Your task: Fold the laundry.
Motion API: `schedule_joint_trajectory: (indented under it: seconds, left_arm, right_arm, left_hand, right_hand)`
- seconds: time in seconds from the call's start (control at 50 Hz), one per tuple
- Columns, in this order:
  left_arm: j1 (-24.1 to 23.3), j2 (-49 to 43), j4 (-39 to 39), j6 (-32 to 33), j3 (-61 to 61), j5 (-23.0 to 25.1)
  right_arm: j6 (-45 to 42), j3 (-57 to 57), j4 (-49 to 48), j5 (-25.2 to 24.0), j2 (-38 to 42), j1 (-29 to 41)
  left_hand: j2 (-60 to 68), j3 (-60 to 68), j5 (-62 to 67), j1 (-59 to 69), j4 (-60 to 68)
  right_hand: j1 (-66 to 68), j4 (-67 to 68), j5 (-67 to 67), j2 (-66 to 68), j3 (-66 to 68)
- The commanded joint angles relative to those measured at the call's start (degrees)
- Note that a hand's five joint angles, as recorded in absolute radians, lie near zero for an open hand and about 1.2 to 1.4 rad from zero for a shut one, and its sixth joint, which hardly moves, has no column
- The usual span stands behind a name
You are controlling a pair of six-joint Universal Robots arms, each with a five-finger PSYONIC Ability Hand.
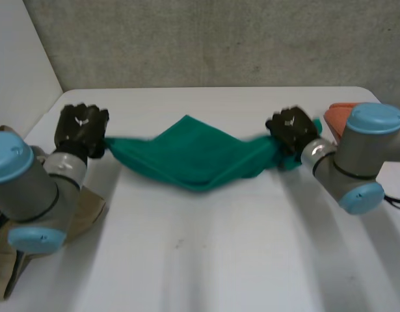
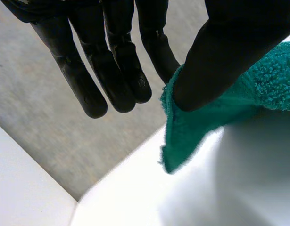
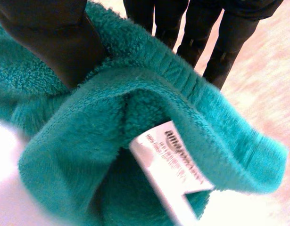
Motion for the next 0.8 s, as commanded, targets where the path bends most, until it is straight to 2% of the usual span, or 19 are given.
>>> schedule_joint_trajectory:
  seconds: [0.02, 0.04, 0.16, 0.26, 0.4, 0.58, 0.8]
  left_arm:
    - [0.7, 4.0, 1.5, 1.2, -5.0, 1.9]
    - [1.1, 5.4, 1.5, 1.1, -5.6, 2.4]
    - [1.6, 9.7, 0.9, 0.7, -6.6, 3.7]
    - [1.7, 12.0, -0.2, 0.2, -7.2, 4.8]
    - [1.5, 12.6, -1.0, -0.4, -7.3, 5.4]
    - [1.3, 12.4, -1.9, -0.6, -7.2, 5.4]
    - [1.5, 12.2, -2.2, -0.6, -7.1, 5.4]
  right_arm:
    - [-0.4, 2.6, 5.7, 1.4, -3.4, -1.5]
    - [1.7, 2.4, 6.5, 1.3, -4.8, -1.9]
    - [7.3, 1.0, 10.6, 1.2, -7.5, -3.6]
    - [11.5, -5.1, 20.7, 1.8, -7.2, -6.0]
    - [18.1, -11.6, 30.1, 0.7, -5.8, -8.9]
    - [17.9, -10.5, 35.5, -2.7, -5.2, -11.8]
    - [13.9, -0.5, 34.5, -3.6, -9.4, -14.4]
  left_hand:
    - [11.4, 11.6, 14.0, 13.8, 11.1]
    - [11.4, 11.6, 14.0, 13.8, 11.1]
    - [11.4, 11.6, 14.0, 13.8, 11.1]
    - [11.4, 11.6, 14.0, 13.8, 11.1]
    - [11.4, 11.6, 14.0, 13.8, 11.1]
    - [11.4, 11.6, 14.0, 13.8, 11.1]
    - [11.4, 11.6, 14.0, 13.8, 11.1]
  right_hand:
    - [-23.6, -28.5, -26.1, -26.8, -27.4]
    - [-30.2, -35.1, -32.6, -33.3, -34.0]
    - [-37.3, -42.2, -39.7, -40.4, -41.1]
    - [-37.7, -42.5, -40.1, -40.8, -41.4]
    - [-34.1, -39.0, -36.6, -37.2, -37.9]
    - [-33.1, -38.0, -35.5, -36.2, -36.9]
    - [-29.9, -34.8, -32.4, -33.0, -33.7]
